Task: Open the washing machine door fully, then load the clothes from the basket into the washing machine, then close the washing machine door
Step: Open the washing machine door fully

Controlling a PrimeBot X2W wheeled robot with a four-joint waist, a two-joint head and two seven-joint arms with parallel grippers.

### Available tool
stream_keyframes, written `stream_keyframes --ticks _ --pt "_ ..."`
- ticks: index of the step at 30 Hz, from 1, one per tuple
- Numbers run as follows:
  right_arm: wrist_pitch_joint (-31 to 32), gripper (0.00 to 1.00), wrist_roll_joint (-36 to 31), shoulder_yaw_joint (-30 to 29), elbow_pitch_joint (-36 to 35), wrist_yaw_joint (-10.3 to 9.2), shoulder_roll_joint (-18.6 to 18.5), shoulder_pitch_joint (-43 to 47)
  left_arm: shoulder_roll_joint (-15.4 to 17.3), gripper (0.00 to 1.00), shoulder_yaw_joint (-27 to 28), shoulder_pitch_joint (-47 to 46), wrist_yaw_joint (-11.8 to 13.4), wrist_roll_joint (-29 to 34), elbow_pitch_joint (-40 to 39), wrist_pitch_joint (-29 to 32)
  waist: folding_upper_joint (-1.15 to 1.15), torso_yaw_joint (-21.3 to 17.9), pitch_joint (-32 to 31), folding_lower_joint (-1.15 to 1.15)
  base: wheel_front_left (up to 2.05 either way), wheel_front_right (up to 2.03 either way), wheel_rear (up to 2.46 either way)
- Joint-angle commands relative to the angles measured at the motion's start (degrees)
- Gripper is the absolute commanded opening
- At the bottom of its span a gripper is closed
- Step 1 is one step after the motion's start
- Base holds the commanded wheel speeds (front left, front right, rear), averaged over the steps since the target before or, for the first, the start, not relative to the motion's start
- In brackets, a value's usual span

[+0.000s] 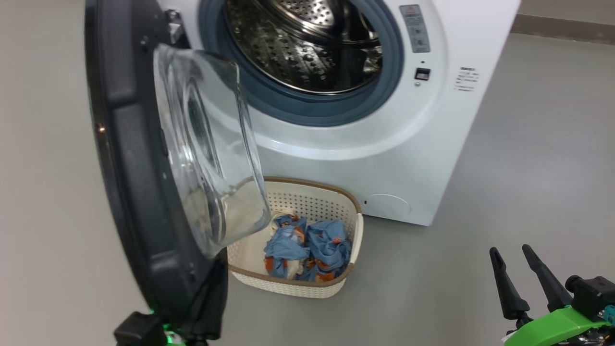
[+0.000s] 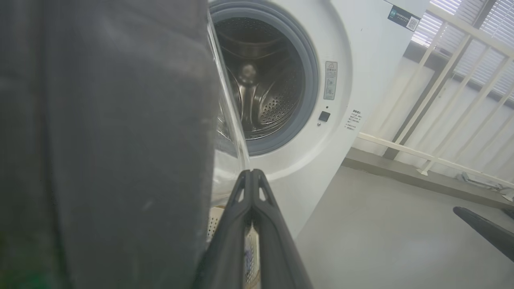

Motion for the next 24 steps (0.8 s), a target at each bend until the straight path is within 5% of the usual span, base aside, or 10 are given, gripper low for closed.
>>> stream_keyframes --ticks 1,24 --pt "-0.7 1.00 -0.1 0.9 -1.5 0.09 -0.8 -0.1 1.2 0.00 4.5 -0.4 1.2 0.7 -1.1 -0.4 0.00 1.9 -0.2 0.00 0.00 0.00 0.00" --pt "-0.7 1.00 0.2 2.2 -1.5 0.09 -0.6 0.1 4.9 0.00 22.5 -4.0 1.0 5.3 5.2 -0.4 0.00 4.2 -0.1 0.00 0.00 0.00 0.00"
